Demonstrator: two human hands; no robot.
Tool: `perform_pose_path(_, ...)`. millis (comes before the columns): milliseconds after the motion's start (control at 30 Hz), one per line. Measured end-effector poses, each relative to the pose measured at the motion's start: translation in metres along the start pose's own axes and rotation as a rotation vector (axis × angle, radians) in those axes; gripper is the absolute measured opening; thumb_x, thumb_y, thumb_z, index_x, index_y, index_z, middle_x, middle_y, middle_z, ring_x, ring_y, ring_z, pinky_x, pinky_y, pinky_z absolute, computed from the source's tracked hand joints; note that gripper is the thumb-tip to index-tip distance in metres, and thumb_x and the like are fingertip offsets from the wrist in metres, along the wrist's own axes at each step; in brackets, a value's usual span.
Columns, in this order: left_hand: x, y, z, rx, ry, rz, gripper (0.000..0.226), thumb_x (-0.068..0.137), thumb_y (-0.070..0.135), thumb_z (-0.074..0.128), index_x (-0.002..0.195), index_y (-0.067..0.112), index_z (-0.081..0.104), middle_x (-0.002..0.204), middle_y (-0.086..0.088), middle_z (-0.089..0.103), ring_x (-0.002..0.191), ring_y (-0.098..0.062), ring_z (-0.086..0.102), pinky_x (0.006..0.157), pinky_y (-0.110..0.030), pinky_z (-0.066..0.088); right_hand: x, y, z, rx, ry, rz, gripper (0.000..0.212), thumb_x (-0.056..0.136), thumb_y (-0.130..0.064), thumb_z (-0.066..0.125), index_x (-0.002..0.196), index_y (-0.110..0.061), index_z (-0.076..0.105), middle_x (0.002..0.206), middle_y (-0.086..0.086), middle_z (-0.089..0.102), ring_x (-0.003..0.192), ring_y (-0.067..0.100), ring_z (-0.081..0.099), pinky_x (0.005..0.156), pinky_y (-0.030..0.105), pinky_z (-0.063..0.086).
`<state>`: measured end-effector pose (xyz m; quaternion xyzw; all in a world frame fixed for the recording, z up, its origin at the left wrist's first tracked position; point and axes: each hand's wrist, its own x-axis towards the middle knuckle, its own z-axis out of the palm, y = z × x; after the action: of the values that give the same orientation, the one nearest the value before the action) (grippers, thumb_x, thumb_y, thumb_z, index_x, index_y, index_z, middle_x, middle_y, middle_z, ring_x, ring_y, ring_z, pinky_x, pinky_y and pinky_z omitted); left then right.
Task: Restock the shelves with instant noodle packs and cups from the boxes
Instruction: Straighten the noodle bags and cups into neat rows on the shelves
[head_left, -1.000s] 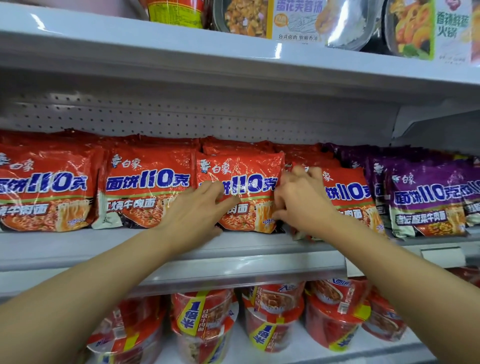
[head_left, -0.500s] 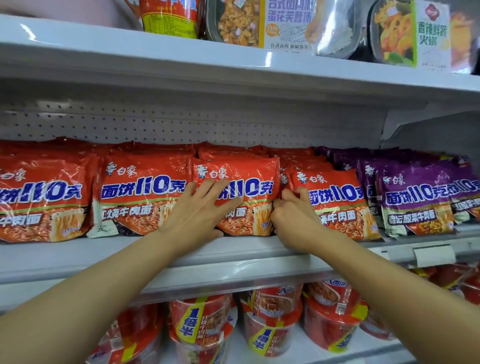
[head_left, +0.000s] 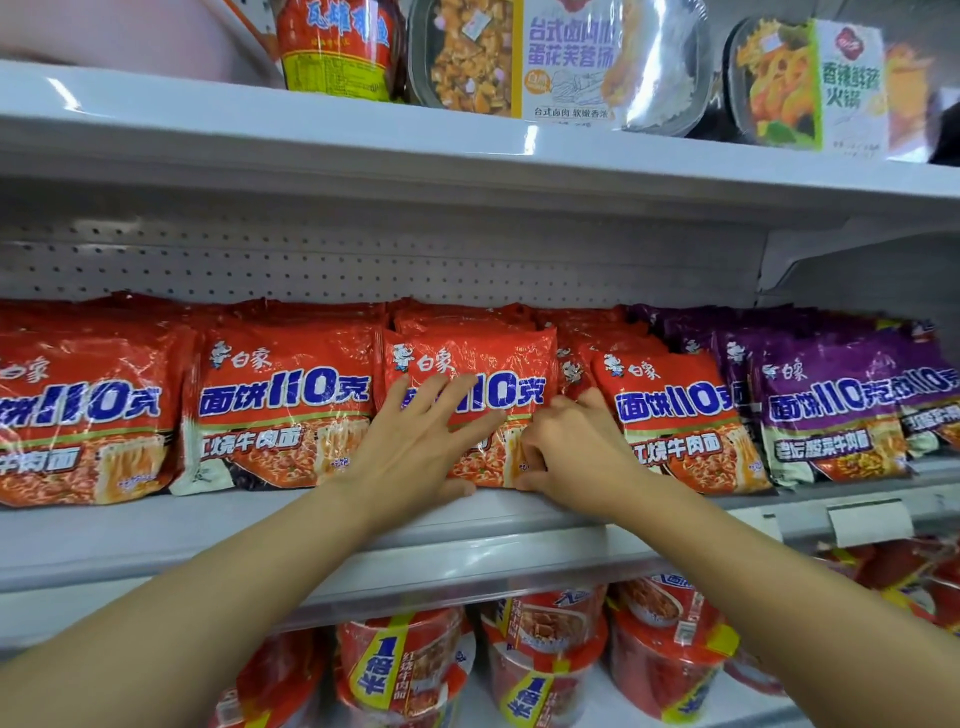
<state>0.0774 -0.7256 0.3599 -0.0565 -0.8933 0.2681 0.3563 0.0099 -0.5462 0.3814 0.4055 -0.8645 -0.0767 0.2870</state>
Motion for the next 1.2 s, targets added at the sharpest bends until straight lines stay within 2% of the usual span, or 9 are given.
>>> perform_pose_path(167,0.010,0.002,0.003,0.004,-0.062,-0.028,0.093,0.046,0.063,0.084,0.129,0.031,0.055,0.130,-0.016,0.055,0.107,-0.033,0.055,0.079,-0.051,0.050,0.008,0.001,0.012,-0.096,0.029,0.048,0.026,0.085,-0.042,0.062,0.096,-0.019,0.067,0.101,-0.001,0.067,0.106,0.021,0.048,0.091,0.037,0.020)
perform_pose_path(300,0.010,0.000,0.004,-0.018,-0.067,-0.035,0.093,0.046,0.063,0.083,0.129,0.031,0.057,0.128,-0.016,0.056,0.104,-0.034,0.058,0.079,-0.051,0.050,0.002,0.004,0.010,-0.020,0.054,0.072,0.026,0.084,-0.046,0.062,0.092,-0.020,0.065,0.102,-0.002,0.064,0.106,0.020,0.047,0.092,0.037,0.022)
perform_pose_path(500,0.011,0.007,-0.011,-0.152,0.008,-0.076,0.069,0.069,0.068,0.057,0.121,0.023,0.060,0.128,-0.014,0.055,0.110,-0.031,0.055,0.086,-0.051,0.049,-0.018,0.026,-0.016,0.277,0.291,0.183,0.020,0.082,-0.038,0.069,0.076,-0.021,0.061,0.089,-0.006,0.055,0.093,0.014,0.042,0.081,0.031,0.029)
perform_pose_path(667,0.039,0.035,-0.034,-0.318,0.026,-0.113,0.069,0.082,0.054,0.061,0.140,0.021,0.042,0.145,-0.009,0.035,0.131,-0.029,0.031,0.108,-0.051,0.024,-0.039,0.075,-0.030,0.374,0.319,0.346,0.003,0.086,-0.013,0.065,0.083,-0.012,0.066,0.100,0.003,0.055,0.102,0.022,0.048,0.085,0.029,0.036)
perform_pose_path(833,0.075,0.074,-0.047,-0.443,0.041,-0.126,0.069,0.086,0.056,0.055,0.144,0.027,0.029,0.149,0.000,0.024,0.137,-0.021,0.018,0.115,-0.043,0.014,-0.044,0.133,-0.031,0.440,0.301,0.503,0.018,0.091,-0.001,0.052,0.099,-0.009,0.066,0.104,0.006,0.052,0.104,0.028,0.053,0.084,0.030,0.040)
perform_pose_path(933,0.099,0.097,-0.052,-0.446,0.032,-0.095,0.067,0.087,0.057,0.054,0.142,0.025,0.033,0.152,0.001,0.024,0.140,-0.020,0.017,0.117,-0.043,0.010,-0.037,0.162,-0.026,0.482,0.256,0.486,0.025,0.092,0.001,0.047,0.109,-0.005,0.063,0.112,0.016,0.060,0.098,0.027,0.054,0.078,0.028,0.039)
perform_pose_path(1033,0.122,0.123,-0.054,-0.407,-0.014,-0.057,0.071,0.085,0.062,0.052,0.140,0.022,0.035,0.156,-0.002,0.020,0.144,-0.022,0.010,0.117,-0.044,0.004,-0.021,0.188,-0.018,0.502,0.208,0.427,0.030,0.094,0.001,0.042,0.115,-0.008,0.061,0.118,0.014,0.060,0.100,0.024,0.055,0.077,0.021,0.035)
perform_pose_path(1100,0.135,0.139,-0.051,-0.391,-0.084,-0.066,0.082,0.081,0.068,0.054,0.142,0.020,0.028,0.159,-0.007,0.010,0.146,-0.025,0.001,0.117,-0.045,-0.002,-0.006,0.205,-0.011,0.481,0.135,0.352,0.031,0.095,0.000,0.041,0.117,-0.011,0.060,0.124,0.009,0.059,0.111,0.022,0.054,0.081,0.019,0.035)
perform_pose_path(1200,0.147,0.155,-0.043,-0.362,-0.230,-0.130,0.095,0.074,0.072,0.057,0.142,0.020,0.017,0.159,-0.016,-0.004,0.146,-0.033,-0.008,0.116,-0.049,-0.007,0.016,0.222,0.000,0.487,0.034,0.219,0.028,0.097,-0.004,0.043,0.111,-0.016,0.063,0.126,0.004,0.058,0.114,0.019,0.053,0.082,0.021,0.035)
